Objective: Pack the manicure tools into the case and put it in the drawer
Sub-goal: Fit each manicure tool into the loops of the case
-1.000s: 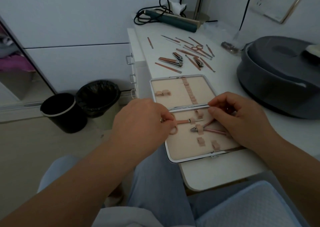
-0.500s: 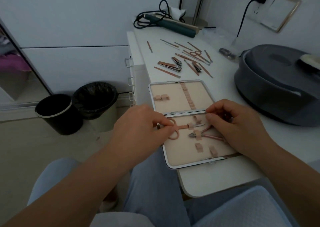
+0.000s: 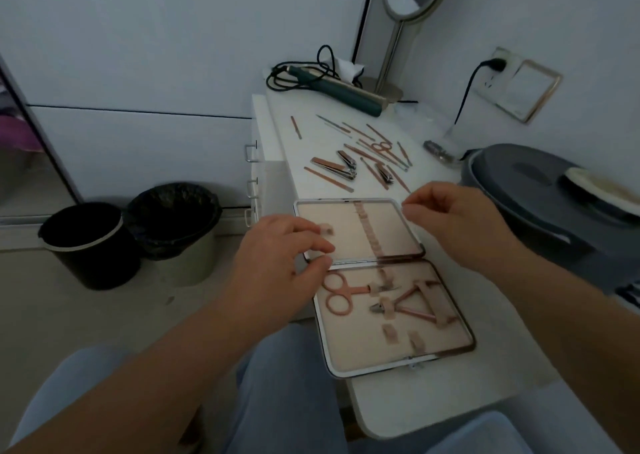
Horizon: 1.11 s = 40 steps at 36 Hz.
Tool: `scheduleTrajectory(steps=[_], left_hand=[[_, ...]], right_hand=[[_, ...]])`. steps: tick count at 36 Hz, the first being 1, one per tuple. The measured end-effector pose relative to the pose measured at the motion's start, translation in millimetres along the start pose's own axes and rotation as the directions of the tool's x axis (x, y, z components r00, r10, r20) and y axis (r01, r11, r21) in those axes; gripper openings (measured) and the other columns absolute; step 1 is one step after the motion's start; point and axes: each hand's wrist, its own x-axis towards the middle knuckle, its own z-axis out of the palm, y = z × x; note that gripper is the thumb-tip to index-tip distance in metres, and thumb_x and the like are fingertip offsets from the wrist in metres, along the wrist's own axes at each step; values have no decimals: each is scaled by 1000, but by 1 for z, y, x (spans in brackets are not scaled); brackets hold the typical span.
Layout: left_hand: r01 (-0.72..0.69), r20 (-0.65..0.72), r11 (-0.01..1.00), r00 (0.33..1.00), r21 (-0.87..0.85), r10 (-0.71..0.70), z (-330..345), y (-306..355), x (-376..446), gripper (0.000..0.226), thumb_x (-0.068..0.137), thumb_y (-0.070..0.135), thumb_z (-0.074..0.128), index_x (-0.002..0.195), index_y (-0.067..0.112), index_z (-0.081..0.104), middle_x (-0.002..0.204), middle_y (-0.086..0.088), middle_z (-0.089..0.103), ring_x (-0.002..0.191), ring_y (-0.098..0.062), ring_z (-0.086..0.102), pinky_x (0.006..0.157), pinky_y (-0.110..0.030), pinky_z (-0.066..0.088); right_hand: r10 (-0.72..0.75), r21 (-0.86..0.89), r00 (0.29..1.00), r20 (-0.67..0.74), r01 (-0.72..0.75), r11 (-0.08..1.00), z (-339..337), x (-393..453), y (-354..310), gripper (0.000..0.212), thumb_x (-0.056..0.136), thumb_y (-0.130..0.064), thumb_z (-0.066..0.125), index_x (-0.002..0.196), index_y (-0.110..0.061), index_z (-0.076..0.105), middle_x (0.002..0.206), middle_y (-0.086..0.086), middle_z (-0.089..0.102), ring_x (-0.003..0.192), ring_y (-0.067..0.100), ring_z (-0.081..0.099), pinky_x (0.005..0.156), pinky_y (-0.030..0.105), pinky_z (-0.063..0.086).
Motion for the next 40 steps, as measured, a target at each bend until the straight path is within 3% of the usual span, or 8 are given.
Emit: scheduleTrajectory(steps=[3,8,13,15,19,26,32,40], left_hand=[[12,19,1000,1000,-1,-12,2,-3,5,19,74,30,62,89,22,71,98,8,62,98,-8,46,90,-27,33],[18,37,1000,999,3,-18,3,-8,12,18,74,35,63,87,25,71,96,12,60,97,-5,46,86,-23,30],[41,49,999,998,-23,-40,3,-16,13,10,74,32,68,84,29,70,96,19,56,96,-1,44,82,-17,32],[70,52,996,996,-49,-68,3,-19,12,11,73,34,67,82,30,70,95,22,54,93,3,43,81,-8,28],[104,62,990,993,-93,-98,3,-15,13,13,69,37,66,81,32,69,93,24,54,94,-2,50,84,-22,38],[170,102,963,983,-211,-151,4,-21,14,16,63,42,65,78,37,65,94,28,55,92,7,51,82,-17,42],[183,105,958,981,-222,-163,5,-21,11,12,65,43,66,76,38,64,96,28,55,95,11,49,76,-3,37],[199,82,947,979,-251,-184,8,-20,6,16,64,48,58,72,37,64,100,31,53,94,9,51,77,-15,43]], right_hand=[[44,-132,999,4,-43,990,8,38,-4,11,84,-32,59,73,-33,59,73,-17,58,65,-2,53,55,14,34],[129,-498,991,-38,-130,857,20,117,5,21,87,-14,47,85,-5,66,83,7,65,73,21,59,62,28,47],[121,-578,987,-104,-159,801,20,162,16,36,87,-6,44,54,-15,34,59,-3,35,57,13,39,48,22,29],[152,-605,985,-79,-168,779,23,176,19,34,85,-4,45,54,-13,35,58,-1,36,55,13,38,45,19,27],[257,-688,966,-42,-214,693,26,185,26,29,84,-12,54,59,-8,41,60,2,40,51,13,36,46,25,32],[302,-731,953,-31,-228,643,28,189,28,27,84,-14,57,62,-7,44,64,4,46,53,16,39,50,25,34],[385,-796,923,9,-227,561,25,189,17,39,82,-31,66,99,3,58,86,12,50,95,31,57,75,34,42],[369,-753,929,-10,-249,609,27,189,17,31,83,-19,61,61,-6,43,61,6,40,52,16,38,56,27,37]])
